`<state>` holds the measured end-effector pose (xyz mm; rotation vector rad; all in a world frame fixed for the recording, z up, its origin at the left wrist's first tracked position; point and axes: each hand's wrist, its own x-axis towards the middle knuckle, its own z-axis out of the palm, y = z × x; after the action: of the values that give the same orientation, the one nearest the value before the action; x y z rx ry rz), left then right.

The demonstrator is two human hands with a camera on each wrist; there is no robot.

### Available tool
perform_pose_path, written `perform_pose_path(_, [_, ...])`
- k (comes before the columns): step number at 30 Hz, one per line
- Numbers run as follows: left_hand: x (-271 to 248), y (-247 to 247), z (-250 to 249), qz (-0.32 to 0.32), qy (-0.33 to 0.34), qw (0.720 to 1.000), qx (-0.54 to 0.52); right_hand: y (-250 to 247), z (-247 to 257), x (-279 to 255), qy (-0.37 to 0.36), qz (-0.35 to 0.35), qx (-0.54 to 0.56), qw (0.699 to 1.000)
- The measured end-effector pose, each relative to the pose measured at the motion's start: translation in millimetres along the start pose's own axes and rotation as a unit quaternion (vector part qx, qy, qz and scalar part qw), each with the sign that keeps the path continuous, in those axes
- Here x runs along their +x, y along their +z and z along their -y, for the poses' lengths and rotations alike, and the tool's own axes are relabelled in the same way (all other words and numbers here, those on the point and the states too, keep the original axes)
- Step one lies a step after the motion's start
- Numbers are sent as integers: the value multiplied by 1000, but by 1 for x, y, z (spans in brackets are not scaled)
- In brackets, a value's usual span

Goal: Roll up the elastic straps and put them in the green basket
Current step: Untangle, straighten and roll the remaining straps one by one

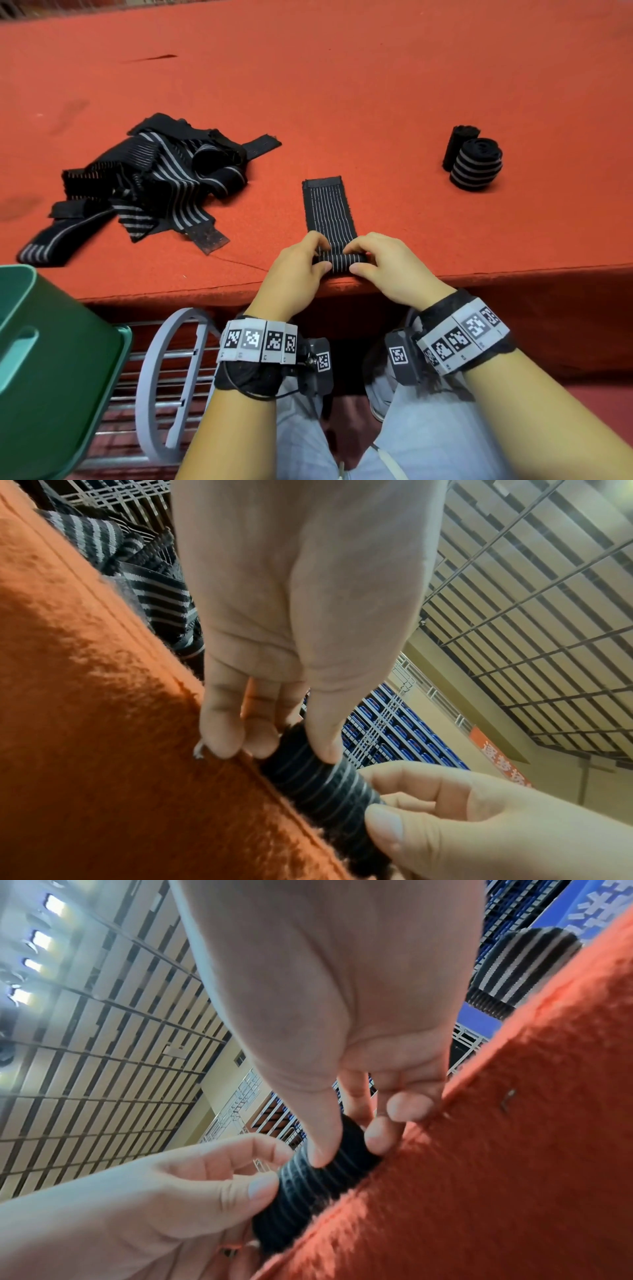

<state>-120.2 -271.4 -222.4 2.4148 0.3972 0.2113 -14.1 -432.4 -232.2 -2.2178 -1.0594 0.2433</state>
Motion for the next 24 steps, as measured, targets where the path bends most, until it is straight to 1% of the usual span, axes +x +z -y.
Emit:
perform_pose_path(4, [-5, -5, 4, 35, -1, 999, -30, -10, 3, -7, 16, 50, 31, 998])
perform_pose_path(7, [-4, -5, 4, 37, 3, 999, -29, -12, 3, -8, 19, 67, 25, 997])
perform_pose_path(10, [-2, -2, 7, -5, 16, 1000, 9, -11, 5, -5, 21, 61, 17, 998])
perform_pose_path(12, [-2, -2, 9, -25, 38, 999, 6, -10, 6, -4, 24, 56, 10, 998])
perform_pose_path(15, [-3, -2, 11, -10, 77, 997, 5, -6, 5, -1, 30, 49, 6, 998])
perform_pose_path(18, [-2, -1, 13, 9, 69, 997, 25, -3, 4, 3, 33, 43, -19, 998])
perform_pose_path(21, [-1, 0, 16, 2, 63, 998, 21, 0, 5, 4, 41, 36, -27, 998])
perform_pose_path(24, [0, 1, 18, -1, 65, 998, 22, 1, 5, 3, 29, 1, -17, 999])
